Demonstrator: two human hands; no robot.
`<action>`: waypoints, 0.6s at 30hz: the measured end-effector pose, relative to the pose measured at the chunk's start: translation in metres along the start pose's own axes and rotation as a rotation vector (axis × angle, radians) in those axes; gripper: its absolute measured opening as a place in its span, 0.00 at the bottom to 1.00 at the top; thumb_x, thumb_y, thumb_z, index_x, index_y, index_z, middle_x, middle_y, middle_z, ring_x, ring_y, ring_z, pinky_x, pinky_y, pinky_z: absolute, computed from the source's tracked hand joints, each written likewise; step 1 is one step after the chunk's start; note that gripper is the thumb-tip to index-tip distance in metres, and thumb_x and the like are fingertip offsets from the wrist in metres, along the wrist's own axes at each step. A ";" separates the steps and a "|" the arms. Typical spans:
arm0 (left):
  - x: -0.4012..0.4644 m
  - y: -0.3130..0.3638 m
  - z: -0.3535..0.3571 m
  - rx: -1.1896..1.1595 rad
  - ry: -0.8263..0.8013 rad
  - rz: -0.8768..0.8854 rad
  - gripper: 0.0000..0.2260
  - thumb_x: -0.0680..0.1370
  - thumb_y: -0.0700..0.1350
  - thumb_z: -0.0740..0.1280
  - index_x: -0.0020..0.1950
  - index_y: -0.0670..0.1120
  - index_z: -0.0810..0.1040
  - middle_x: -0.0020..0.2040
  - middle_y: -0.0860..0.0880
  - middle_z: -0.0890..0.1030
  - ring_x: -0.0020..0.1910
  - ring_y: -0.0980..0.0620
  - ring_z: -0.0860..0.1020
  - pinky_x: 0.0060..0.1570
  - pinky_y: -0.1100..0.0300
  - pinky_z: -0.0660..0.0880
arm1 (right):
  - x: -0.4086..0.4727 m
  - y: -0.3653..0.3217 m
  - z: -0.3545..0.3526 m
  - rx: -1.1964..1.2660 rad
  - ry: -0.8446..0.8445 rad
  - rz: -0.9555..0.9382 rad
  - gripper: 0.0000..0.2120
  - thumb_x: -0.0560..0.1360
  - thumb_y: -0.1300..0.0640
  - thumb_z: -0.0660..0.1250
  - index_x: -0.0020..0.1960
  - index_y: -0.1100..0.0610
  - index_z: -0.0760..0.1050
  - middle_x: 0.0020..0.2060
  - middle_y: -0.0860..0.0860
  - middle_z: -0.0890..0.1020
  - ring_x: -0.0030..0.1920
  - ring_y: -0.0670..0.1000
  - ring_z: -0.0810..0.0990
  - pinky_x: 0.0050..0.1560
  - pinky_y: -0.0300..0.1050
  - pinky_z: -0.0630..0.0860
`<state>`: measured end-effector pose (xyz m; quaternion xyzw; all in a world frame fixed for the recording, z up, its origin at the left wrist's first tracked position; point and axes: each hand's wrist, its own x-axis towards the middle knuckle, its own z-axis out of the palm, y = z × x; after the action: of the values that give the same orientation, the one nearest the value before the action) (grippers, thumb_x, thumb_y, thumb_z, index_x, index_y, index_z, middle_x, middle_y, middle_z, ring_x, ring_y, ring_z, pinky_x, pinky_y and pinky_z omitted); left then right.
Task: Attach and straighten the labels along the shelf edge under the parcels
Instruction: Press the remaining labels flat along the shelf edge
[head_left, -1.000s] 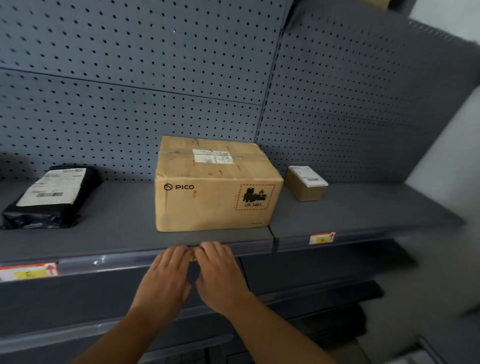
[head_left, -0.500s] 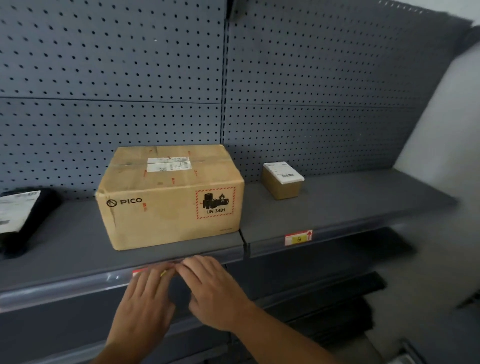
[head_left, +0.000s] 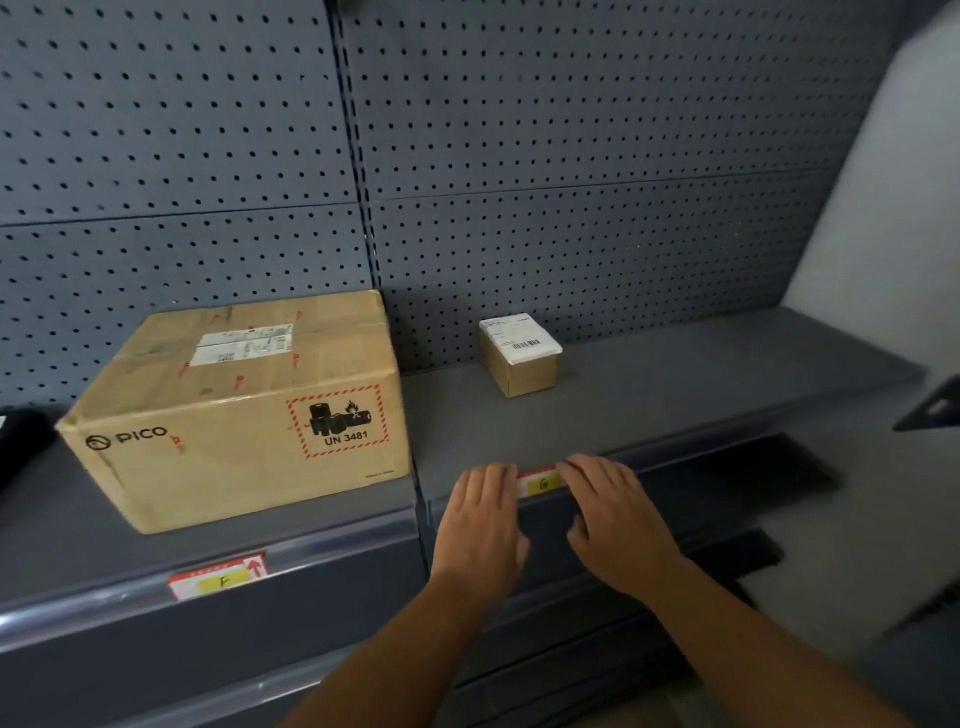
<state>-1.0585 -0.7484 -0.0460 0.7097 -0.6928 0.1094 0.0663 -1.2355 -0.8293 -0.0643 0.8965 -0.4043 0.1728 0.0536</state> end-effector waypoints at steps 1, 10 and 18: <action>0.001 0.000 0.002 0.008 -0.006 0.006 0.31 0.79 0.51 0.60 0.78 0.42 0.54 0.73 0.44 0.63 0.71 0.45 0.62 0.76 0.49 0.54 | -0.001 -0.001 0.002 0.014 0.001 0.007 0.31 0.71 0.58 0.68 0.73 0.58 0.68 0.68 0.54 0.73 0.69 0.55 0.72 0.73 0.55 0.67; -0.001 0.000 0.012 0.006 0.019 0.046 0.33 0.78 0.52 0.62 0.79 0.42 0.55 0.72 0.44 0.65 0.70 0.44 0.65 0.75 0.48 0.57 | 0.003 0.004 0.008 0.068 0.055 0.002 0.29 0.70 0.61 0.70 0.70 0.60 0.70 0.65 0.56 0.75 0.66 0.56 0.74 0.69 0.55 0.72; -0.002 -0.004 0.018 0.029 0.042 0.076 0.32 0.78 0.52 0.62 0.78 0.42 0.56 0.72 0.42 0.66 0.71 0.42 0.64 0.75 0.46 0.58 | 0.002 -0.001 0.012 0.092 0.093 0.024 0.30 0.68 0.63 0.71 0.69 0.61 0.72 0.64 0.57 0.75 0.64 0.56 0.76 0.66 0.54 0.75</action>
<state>-1.0533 -0.7504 -0.0637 0.6814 -0.7160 0.1367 0.0662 -1.2302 -0.8329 -0.0746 0.8841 -0.4039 0.2332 0.0290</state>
